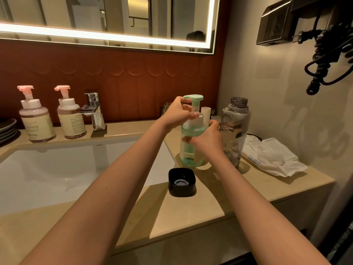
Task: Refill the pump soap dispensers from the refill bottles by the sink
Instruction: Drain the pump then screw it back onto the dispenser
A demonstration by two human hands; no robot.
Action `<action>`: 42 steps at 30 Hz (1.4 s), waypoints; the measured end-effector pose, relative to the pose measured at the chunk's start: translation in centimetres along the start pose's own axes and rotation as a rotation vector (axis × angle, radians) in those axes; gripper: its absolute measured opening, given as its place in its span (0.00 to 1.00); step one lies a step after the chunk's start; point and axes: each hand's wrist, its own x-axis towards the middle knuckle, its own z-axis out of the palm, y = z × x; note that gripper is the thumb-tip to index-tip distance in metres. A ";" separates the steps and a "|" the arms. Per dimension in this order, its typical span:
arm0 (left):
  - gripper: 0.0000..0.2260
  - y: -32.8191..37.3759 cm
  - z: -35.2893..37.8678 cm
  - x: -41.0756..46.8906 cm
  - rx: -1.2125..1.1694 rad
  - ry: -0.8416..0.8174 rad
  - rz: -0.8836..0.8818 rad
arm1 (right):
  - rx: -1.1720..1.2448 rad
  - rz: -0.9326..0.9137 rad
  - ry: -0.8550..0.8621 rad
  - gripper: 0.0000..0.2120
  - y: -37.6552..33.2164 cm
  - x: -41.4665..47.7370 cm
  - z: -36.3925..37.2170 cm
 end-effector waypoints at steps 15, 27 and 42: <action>0.36 0.5 -0.4 0.4 0.070 -0.024 -0.026 | 0.017 0.003 0.002 0.44 0.0 -0.2 0.1; 0.42 0.5 -0.2 0.4 0.230 -0.008 0.035 | 0.025 0.011 -0.014 0.42 -0.3 -0.2 0.2; 0.41 1.1 -0.5 0.6 0.262 -0.034 -0.005 | 0.028 0.030 -0.029 0.42 -0.5 -0.2 0.1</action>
